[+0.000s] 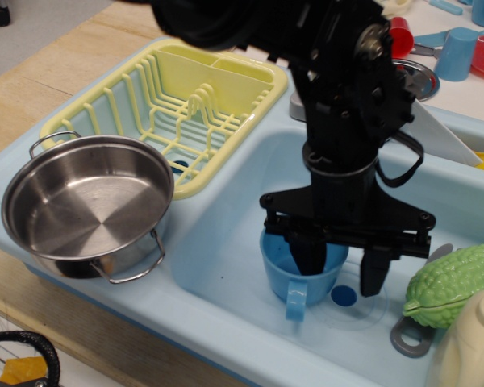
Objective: Put cup into pot or pan
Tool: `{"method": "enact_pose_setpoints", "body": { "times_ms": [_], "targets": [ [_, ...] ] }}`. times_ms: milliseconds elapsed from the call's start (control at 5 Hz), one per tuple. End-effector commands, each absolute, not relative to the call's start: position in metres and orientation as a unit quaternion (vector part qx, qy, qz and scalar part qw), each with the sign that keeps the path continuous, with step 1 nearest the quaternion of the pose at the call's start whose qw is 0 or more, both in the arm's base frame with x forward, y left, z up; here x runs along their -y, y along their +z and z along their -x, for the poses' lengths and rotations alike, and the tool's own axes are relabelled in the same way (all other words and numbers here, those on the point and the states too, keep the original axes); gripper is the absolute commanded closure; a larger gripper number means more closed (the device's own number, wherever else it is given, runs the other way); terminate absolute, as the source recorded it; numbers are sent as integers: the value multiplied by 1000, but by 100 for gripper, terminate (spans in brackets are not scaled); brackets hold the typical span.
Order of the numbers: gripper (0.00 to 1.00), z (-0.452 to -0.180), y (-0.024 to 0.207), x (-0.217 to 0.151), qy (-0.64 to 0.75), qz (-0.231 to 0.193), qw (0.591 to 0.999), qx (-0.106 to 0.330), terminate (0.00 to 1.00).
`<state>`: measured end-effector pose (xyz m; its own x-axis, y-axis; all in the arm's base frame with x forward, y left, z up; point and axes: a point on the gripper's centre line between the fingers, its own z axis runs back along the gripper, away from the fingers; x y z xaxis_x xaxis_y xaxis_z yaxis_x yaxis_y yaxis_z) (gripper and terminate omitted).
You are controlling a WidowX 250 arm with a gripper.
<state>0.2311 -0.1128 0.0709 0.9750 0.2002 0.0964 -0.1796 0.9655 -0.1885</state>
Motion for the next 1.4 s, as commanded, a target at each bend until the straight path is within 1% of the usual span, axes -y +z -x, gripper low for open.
{"method": "enact_pose_setpoints", "body": {
  "times_ms": [0,200,400,600,800,1000,1200],
  "targets": [
    [100,-231,69,111,110,104,986,73,0],
    [100,-232,84,112,109,84,987,81,0],
    [100,-238,118,115,96,43,991,87,0],
    [100,-236,154,108,104,7,989,104,0],
    [100,-230,177,93,124,-11,986,115,0],
    [100,-213,195,65,165,-23,977,134,0],
    [100,-202,199,40,186,-22,975,124,0]
  ]
}}
